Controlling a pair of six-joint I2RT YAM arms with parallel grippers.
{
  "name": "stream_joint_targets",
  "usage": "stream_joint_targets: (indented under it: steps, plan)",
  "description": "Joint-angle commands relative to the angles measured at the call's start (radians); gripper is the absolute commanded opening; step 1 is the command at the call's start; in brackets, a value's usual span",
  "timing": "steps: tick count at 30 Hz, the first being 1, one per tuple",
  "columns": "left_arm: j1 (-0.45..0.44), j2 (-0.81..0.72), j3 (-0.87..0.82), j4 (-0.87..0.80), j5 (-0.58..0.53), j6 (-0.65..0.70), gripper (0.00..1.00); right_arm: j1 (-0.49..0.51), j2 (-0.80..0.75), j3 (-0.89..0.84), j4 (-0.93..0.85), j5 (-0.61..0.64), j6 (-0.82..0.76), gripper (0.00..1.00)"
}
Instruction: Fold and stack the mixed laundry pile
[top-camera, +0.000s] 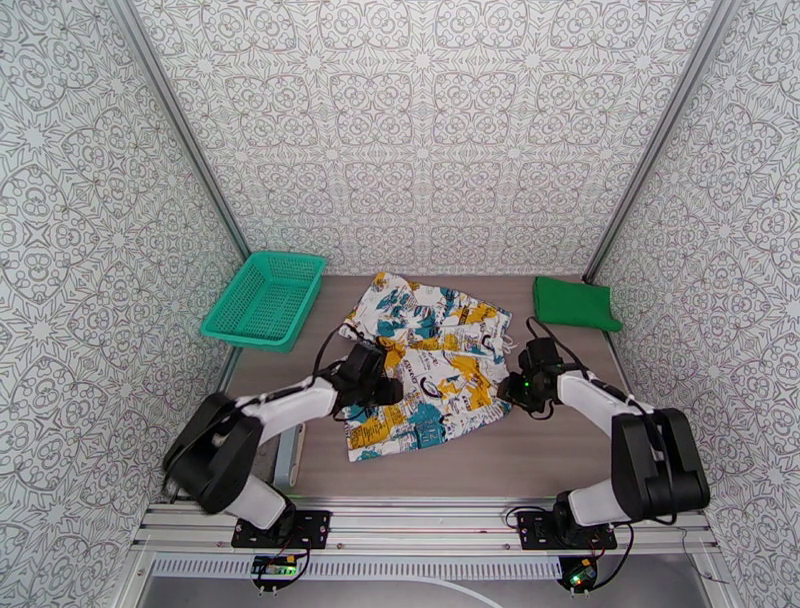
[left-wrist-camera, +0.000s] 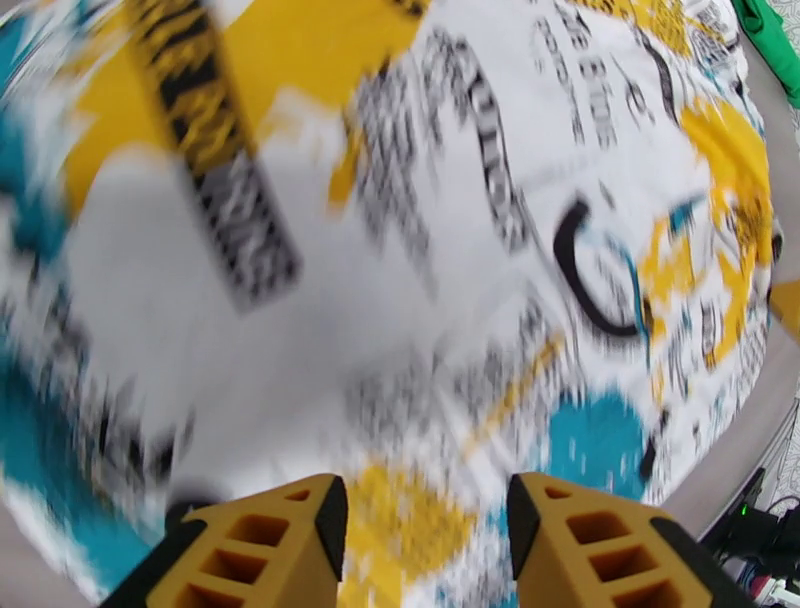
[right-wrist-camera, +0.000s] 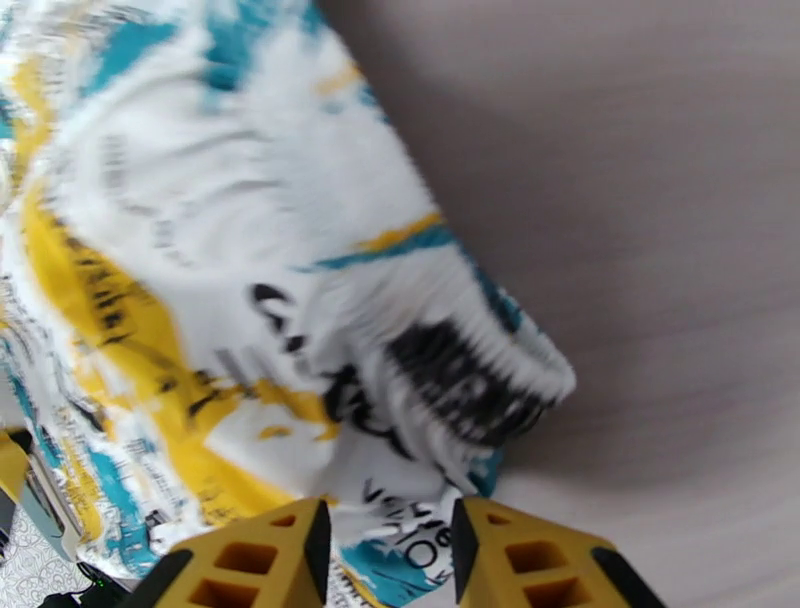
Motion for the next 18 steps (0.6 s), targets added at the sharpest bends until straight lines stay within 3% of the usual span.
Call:
stream_joint_targets:
  steps: [1, 5, 12, 18]
  plan:
    - [-0.038, -0.124, -0.053, -0.098, -0.065, -0.073, 0.47, -0.005, -0.054, 0.057, -0.057, 0.005, -0.002, 0.41]
    - [-0.100, -0.213, -0.144, -0.102, -0.054, -0.149, 0.44, -0.002, -0.019, 0.097, -0.044, -0.024, -0.005, 0.41]
    - [-0.191, -0.166, -0.265, -0.025, -0.091, -0.279, 0.31, 0.009, 0.138, 0.099, 0.069, -0.082, 0.038, 0.38]
    - [-0.189, -0.223, -0.376, -0.082, -0.126, -0.373, 0.26, -0.010, 0.194, 0.055, 0.074, 0.001, 0.026, 0.37]
